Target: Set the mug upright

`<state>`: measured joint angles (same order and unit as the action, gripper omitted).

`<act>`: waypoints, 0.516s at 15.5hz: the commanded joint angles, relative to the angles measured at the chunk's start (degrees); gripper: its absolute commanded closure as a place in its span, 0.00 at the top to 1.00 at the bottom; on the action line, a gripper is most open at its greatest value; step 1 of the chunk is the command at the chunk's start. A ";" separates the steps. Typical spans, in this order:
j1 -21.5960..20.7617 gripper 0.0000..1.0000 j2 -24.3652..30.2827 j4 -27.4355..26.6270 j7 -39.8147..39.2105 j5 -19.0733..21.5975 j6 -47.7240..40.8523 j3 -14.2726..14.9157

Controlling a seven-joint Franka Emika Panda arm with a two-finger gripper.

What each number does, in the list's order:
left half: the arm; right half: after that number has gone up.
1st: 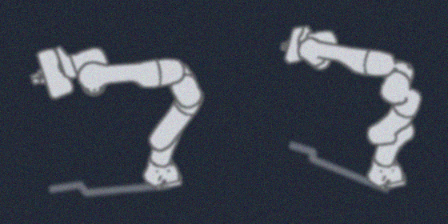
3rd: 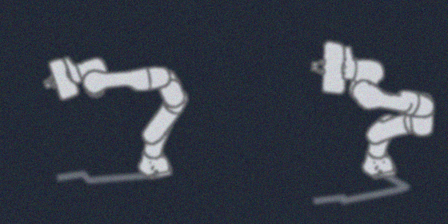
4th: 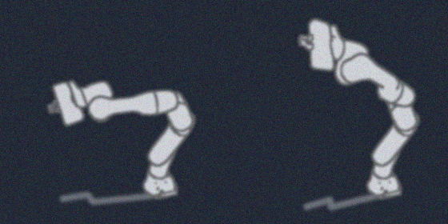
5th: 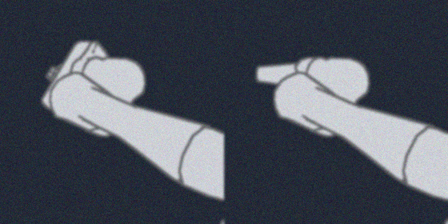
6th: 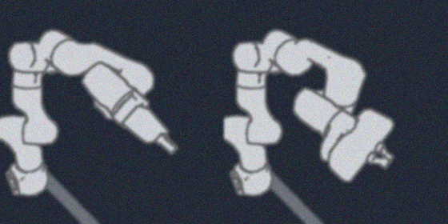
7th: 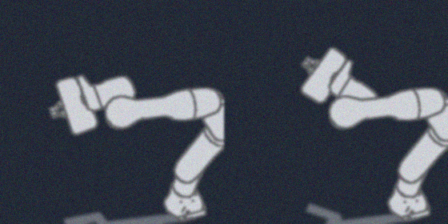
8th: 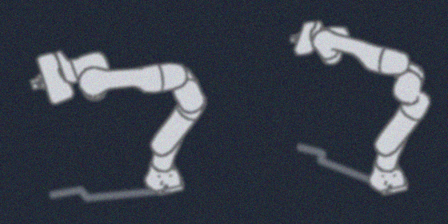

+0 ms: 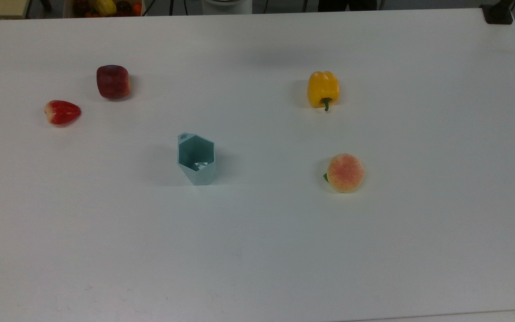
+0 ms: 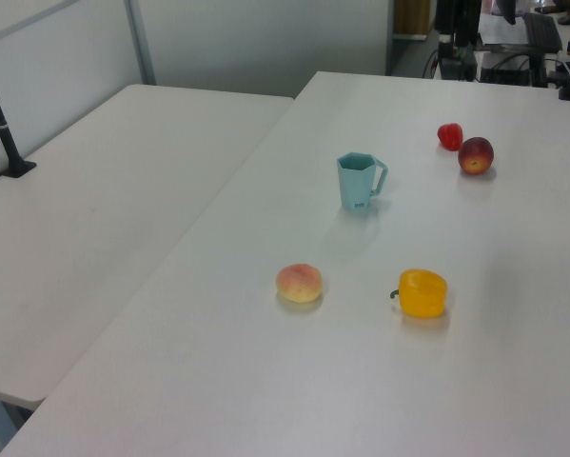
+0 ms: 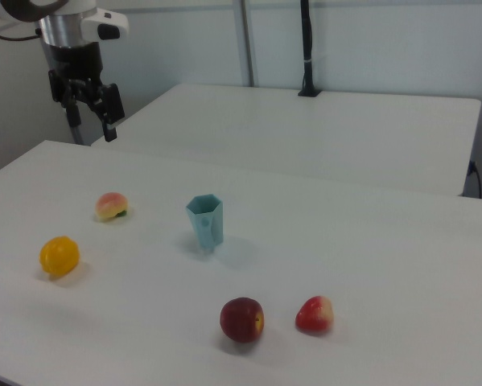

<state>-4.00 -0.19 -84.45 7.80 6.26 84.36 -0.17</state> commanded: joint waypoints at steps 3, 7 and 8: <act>-1.98 1.00 2.04 -7.31 -6.35 -3.18 12.56 1.58; -1.98 1.00 1.95 -8.72 -15.70 -2.66 15.58 1.76; -1.98 1.00 1.95 -8.72 -14.92 -2.57 15.40 1.76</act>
<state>-4.76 0.14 -90.77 -4.42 3.83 98.29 0.37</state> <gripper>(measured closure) 0.000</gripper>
